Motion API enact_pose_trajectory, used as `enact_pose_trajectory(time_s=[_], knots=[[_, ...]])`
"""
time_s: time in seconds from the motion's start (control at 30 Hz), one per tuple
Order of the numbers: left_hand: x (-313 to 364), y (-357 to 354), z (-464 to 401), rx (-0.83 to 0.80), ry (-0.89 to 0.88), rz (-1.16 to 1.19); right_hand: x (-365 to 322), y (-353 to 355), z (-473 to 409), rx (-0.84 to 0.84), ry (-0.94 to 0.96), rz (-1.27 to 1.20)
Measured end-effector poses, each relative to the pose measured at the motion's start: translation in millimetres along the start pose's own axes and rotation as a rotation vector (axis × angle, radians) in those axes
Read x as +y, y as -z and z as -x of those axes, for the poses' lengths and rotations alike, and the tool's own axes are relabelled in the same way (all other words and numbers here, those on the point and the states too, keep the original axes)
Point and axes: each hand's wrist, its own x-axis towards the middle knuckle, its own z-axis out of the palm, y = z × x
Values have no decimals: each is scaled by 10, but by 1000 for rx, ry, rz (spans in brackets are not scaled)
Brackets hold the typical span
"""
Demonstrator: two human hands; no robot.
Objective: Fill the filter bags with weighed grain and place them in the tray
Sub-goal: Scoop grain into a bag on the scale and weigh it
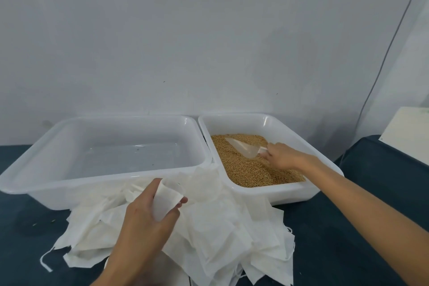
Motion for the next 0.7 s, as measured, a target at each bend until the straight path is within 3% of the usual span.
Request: enact_pose_trajectory(time_s=[0.1,0.23,0.37,0.53,0.7], knots=[[-17,-7,-5,-6,2,14,36,-24,32,74,30,15],[27,-22,16,-14,-33,76,78,31,124,293,58,99],[-25,-39,9,-31,-58,69,106,119,163,470,12,433],[-142,-55,-23,-26,-73,35,34,158,173,427,128,495],[-199,-60,-50,-29,-90,55,-55,56,172,298,184,267]])
